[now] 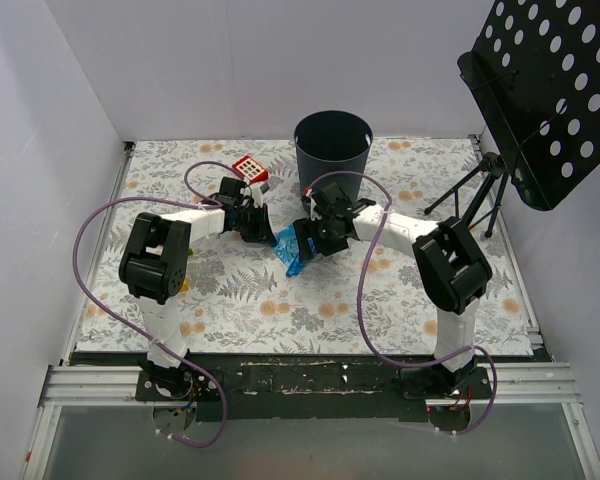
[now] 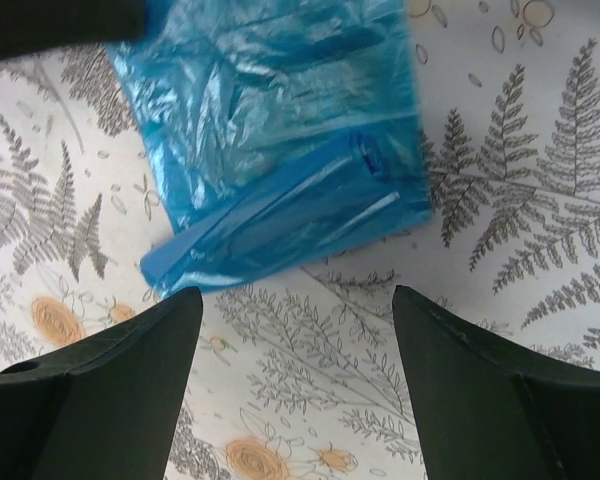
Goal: Put the trash bags into the trash bin
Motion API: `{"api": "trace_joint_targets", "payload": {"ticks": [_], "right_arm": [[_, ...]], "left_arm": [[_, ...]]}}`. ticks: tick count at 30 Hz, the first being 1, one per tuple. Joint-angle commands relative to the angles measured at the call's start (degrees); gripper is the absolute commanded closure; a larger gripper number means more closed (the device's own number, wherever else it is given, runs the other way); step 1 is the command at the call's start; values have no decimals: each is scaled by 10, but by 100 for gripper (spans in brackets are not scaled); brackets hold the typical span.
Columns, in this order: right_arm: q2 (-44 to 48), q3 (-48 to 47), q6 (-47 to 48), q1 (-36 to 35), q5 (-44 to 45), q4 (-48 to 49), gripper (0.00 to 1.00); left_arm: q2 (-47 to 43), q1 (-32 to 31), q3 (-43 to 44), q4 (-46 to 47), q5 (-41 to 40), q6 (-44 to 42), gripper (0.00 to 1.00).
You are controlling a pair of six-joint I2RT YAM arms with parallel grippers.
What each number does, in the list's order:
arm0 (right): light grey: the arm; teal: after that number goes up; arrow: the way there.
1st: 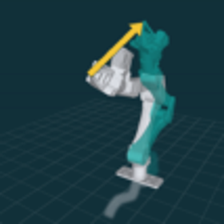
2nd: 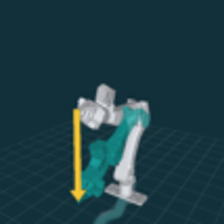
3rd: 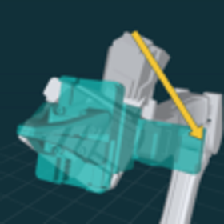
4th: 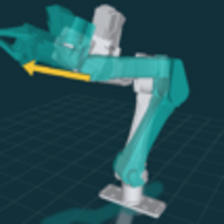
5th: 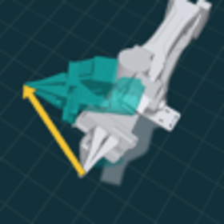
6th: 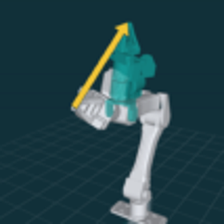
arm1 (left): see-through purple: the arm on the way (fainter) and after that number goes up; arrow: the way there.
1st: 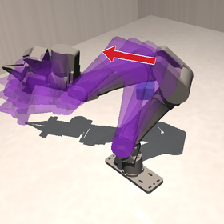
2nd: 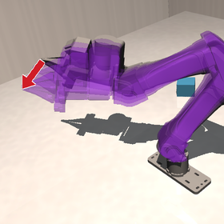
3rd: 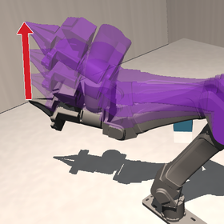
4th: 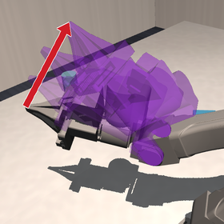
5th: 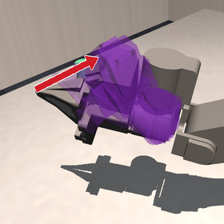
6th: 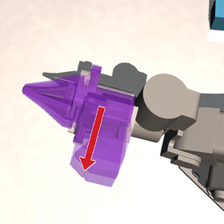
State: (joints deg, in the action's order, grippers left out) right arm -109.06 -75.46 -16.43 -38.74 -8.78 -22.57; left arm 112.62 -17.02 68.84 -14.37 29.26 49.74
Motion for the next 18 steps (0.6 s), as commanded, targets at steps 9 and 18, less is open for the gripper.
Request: {"api": "trace_joint_targets", "payload": {"ticks": [9,18], "right_arm": [[-97,-101,-74,-11,55,-23,21],[-76,-45,-5,-33,44,-9,57]], "left_arm": [[-141,0,-124,-32,21,41,100],[-186,15,-141,-40,31,26,86]]}}
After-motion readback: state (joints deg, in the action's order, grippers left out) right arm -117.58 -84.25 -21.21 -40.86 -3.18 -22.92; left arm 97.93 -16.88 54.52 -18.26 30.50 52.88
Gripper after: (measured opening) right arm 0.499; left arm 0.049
